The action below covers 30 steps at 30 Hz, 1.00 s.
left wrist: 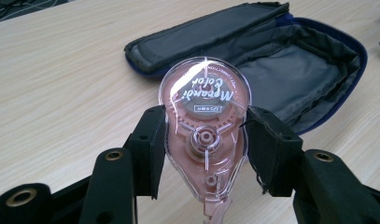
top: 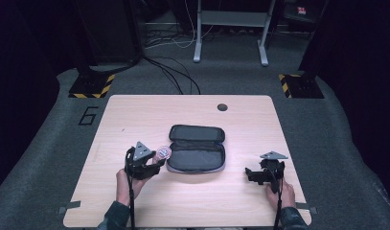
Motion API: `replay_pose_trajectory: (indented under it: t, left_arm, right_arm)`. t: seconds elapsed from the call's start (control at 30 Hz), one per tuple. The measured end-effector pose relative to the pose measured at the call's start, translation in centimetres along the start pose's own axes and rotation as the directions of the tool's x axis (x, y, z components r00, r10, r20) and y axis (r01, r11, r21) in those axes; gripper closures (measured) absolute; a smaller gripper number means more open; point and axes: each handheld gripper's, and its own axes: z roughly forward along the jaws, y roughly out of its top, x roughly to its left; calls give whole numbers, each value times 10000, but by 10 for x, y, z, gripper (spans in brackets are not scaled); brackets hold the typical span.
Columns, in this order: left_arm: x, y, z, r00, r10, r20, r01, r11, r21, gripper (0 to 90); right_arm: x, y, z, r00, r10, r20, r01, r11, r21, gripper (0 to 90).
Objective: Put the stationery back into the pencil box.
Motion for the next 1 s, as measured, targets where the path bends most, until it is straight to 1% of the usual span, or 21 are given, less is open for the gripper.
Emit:
replay_pose_trajectory:
  t: [0.03,0.07,0.1,0.17,0.27,0.33,0.43,0.47,0.57,0.6,0.63,0.7,0.73,0.77,0.83,0.9,0.93,0.97,1.0]
  left_arm:
    - [-1,2,2,10000,5,46,-5,10000,-11,500]
    - [-1,4,3,9999,108,64,-108,9999,0,500]
    - [-2,5,5,9999,122,118,-123,9999,65,500]
    - [-3,7,7,9999,133,104,-133,9999,20,500]
    - [-5,11,15,9994,162,309,-166,9998,131,500]
    - [-6,12,18,9993,189,323,-194,9997,163,500]
    - [-9,14,27,9988,177,454,-186,9996,199,500]
    - [-9,16,33,9981,185,585,-203,9993,299,500]
    - [-13,20,42,9978,229,620,-247,9993,289,500]
    - [-13,20,42,9978,229,620,-247,9993,289,500]
    - [-15,22,48,9971,256,720,-279,9991,314,500]
    - [-17,24,54,9966,296,775,-324,9988,355,500]
    - [-17,24,54,9966,296,775,-324,9988,355,500]
    - [-19,25,60,9956,370,863,-409,9982,438,500]
    - [-21,26,63,9954,397,875,-438,9980,459,499]
    - [-23,27,69,9941,503,966,-561,9967,580,499]
    - [-25,26,74,9928,468,1106,-529,9972,531,499]
    - [-26,26,77,9912,512,1219,-594,9961,646,500]
    - [-26,26,77,9912,512,1219,-594,9961,646,500]
  right_arm:
    - [0,0,0,10000,1,1,-1,10000,2,0]
    - [0,0,0,10000,-1,-4,1,10000,4,0]
    - [0,0,0,10000,-4,-18,4,10000,0,0]
    - [0,0,0,10000,-3,-1,3,10000,3,0]
    - [0,0,0,10000,-4,-1,4,10000,3,0]
    - [0,0,0,10000,-6,1,6,10000,2,0]
    - [0,0,0,10000,-7,3,7,10000,1,0]
    - [0,0,0,10000,-6,-3,6,10000,0,0]
    - [0,0,0,10000,-6,0,6,10000,0,0]
    - [0,0,0,10000,0,0,0,10000,2,0]
    - [0,0,0,10000,-5,-2,5,10000,0,0]
    - [0,0,0,10000,-2,1,2,10000,-2,0]
    - [0,0,0,10000,-2,1,2,10000,-2,0]
    - [0,0,0,10000,-4,2,4,10000,-1,0]
    - [0,0,0,10000,1,0,-1,10000,2,0]
    - [0,0,0,10000,-2,-1,2,10000,2,0]
    - [0,0,0,10000,-3,1,3,10000,0,0]
    - [0,0,0,10000,-1,1,1,10000,1,0]
    - [0,0,0,10000,-1,1,1,10000,1,0]
